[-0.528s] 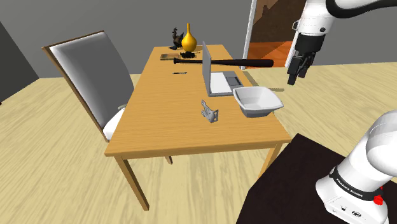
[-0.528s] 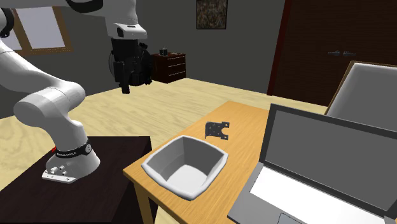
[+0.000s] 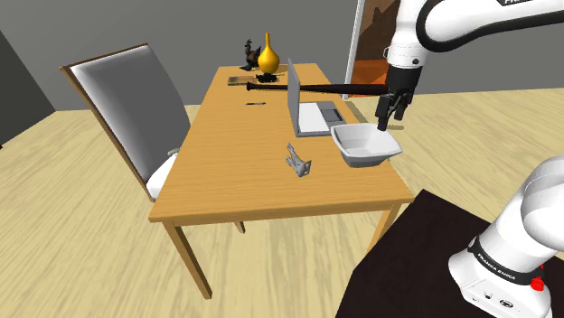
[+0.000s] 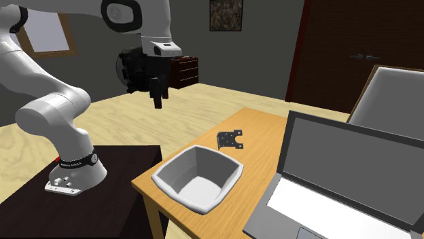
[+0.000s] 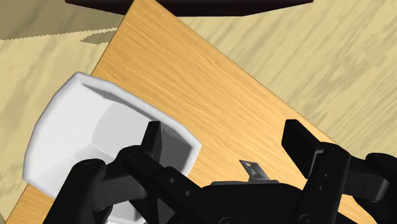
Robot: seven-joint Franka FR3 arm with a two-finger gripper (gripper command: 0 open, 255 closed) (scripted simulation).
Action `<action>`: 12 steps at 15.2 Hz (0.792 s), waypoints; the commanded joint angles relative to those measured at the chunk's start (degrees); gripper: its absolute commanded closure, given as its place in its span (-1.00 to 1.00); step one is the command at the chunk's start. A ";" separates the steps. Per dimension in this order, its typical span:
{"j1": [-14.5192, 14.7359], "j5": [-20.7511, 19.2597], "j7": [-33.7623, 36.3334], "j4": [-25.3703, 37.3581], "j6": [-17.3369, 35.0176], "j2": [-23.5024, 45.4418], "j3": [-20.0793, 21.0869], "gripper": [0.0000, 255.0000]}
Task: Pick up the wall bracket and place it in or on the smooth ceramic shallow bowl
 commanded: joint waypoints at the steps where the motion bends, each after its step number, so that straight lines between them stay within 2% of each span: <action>1: 0.40 0.31 1.02 0.66 3.43 3.85 0.84 -1.00; 12: 2.31 -0.31 7.49 10.85 16.85 26.79 5.17 -1.00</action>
